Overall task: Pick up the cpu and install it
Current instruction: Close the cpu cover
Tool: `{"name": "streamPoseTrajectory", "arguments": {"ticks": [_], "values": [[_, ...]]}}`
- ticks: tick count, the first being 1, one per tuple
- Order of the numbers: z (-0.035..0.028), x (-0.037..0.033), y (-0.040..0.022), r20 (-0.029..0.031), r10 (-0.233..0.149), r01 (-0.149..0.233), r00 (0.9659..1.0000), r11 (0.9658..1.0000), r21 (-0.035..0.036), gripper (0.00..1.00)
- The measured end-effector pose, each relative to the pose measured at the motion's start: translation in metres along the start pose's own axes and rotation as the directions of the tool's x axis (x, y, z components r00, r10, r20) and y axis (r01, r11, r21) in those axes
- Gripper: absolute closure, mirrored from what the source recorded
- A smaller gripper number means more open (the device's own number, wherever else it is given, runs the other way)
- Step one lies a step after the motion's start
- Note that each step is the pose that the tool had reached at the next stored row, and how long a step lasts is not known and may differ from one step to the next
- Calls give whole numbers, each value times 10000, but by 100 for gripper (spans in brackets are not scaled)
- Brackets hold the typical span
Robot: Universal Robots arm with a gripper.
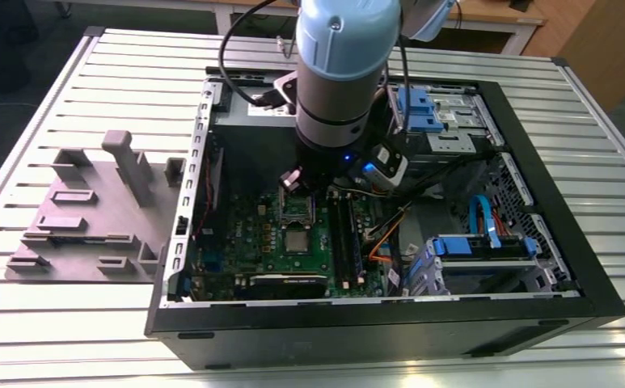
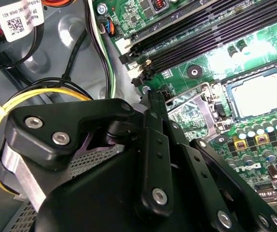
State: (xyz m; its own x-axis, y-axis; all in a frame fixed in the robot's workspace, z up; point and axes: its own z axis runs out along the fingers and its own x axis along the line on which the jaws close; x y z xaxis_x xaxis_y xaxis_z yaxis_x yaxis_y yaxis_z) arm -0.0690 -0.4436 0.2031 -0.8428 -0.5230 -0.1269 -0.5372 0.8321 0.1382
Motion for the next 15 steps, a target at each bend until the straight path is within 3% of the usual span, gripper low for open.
{"name": "streamPoseTrajectory", "arguments": {"ticks": [10, 15], "values": [[-9, 38, 13, 42, -12, 12, 10000, 10000, 19, 90], [-76, 39, 10, 42, -12, 12, 10000, 10000, 20, 90]]}}
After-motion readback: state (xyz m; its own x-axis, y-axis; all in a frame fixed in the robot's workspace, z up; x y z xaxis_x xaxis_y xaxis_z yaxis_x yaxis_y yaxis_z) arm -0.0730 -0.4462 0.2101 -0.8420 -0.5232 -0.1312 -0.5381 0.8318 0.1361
